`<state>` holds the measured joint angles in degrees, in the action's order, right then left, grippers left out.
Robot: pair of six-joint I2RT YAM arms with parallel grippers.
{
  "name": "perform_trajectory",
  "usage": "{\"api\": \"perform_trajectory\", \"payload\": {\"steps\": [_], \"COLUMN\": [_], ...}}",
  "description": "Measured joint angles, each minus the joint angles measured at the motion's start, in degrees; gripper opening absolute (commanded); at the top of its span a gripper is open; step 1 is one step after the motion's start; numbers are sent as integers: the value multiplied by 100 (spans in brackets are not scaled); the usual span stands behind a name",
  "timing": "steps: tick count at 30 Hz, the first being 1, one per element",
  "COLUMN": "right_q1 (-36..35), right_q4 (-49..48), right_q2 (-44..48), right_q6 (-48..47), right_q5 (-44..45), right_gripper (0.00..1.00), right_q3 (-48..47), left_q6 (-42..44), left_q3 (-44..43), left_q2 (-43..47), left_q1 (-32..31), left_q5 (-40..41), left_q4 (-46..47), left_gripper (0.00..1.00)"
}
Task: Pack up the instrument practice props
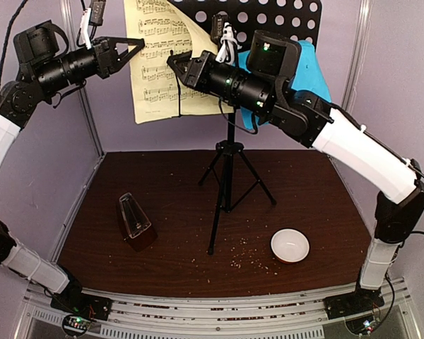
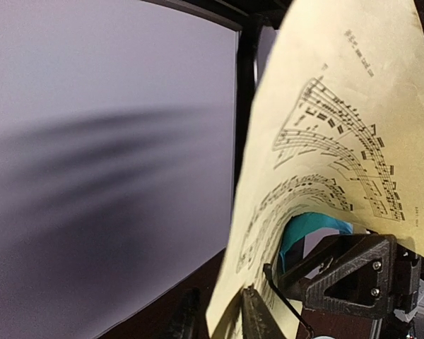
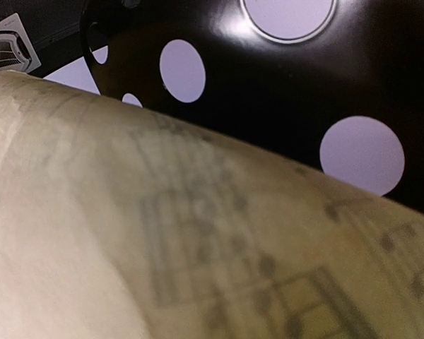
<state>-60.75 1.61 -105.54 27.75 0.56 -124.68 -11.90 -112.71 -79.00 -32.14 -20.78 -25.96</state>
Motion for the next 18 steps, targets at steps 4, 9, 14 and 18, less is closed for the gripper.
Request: {"api": "perform_trajectory", "payload": {"steps": [4, 9, 14, 18], "right_q1": [13, 15, 15, 17], "right_q4": [0, 4, 9, 7], "right_q2": [-26, -50, -68, -68], "right_q6": [-2, 9, 15, 39], "right_q5": [-4, -2, -2, 0], "right_gripper": [25, 26, 18, 5], "right_q3": [0, 0, 0, 0], "left_q6": [13, -2, 0, -17], "left_q3": [48, 192, 262, 262], "left_q2": [39, 151, 238, 256], "left_q1": [0, 0, 0, 0], "left_q5": [9, 155, 243, 192], "left_q4": [-7, -61, -114, -116], "left_gripper": [45, 41, 22, 5]}}
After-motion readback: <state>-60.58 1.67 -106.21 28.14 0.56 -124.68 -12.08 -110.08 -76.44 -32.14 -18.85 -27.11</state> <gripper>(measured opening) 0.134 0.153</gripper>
